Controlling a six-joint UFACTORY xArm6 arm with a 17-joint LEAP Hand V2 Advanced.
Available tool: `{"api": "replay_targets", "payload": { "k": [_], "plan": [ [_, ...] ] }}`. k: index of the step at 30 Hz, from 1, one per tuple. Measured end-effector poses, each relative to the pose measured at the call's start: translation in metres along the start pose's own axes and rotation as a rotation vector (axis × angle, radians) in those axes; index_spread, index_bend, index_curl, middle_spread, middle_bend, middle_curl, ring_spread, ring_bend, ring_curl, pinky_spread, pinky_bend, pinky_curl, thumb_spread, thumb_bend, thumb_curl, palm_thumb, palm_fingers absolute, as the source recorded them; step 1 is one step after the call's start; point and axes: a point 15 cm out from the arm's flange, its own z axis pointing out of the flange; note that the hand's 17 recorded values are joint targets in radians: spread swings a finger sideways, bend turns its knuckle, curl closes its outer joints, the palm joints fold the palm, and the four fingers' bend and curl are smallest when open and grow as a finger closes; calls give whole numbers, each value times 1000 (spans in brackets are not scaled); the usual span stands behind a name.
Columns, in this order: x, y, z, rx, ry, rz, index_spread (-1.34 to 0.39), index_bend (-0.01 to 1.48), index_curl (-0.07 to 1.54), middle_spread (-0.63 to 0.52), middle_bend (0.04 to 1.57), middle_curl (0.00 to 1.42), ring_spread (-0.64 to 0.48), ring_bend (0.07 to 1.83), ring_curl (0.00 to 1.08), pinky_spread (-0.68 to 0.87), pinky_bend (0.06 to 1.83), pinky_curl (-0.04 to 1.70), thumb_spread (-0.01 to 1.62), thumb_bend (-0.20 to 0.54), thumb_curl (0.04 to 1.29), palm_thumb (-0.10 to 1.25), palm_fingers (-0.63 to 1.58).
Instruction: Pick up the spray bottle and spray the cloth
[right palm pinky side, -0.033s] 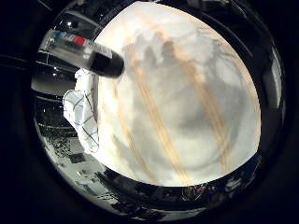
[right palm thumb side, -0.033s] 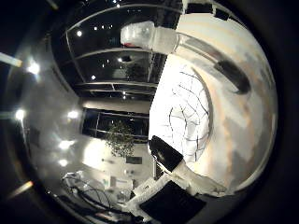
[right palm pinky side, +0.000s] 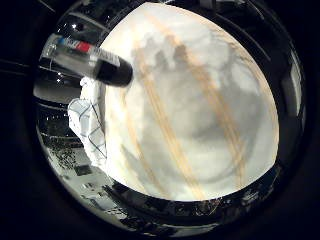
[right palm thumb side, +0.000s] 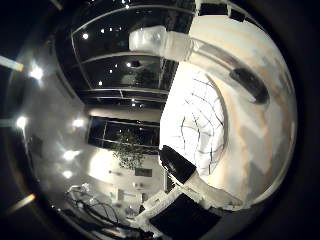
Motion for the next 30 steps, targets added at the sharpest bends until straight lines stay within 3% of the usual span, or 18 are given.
{"api": "replay_targets", "payload": {
  "k": [11, 30],
  "plan": [
    [-5, -3, 13, 44, -133, 68, -138, 151, 265, 119, 292, 359, 160, 533, 267, 373, 488, 278, 1055, -25, 298, 498, 146],
    [2, -10, 28, 25, -165, 91, -141, 152, 269, 120, 288, 359, 163, 521, 263, 380, 491, 280, 1014, -26, 302, 498, 143]
  ]
}}
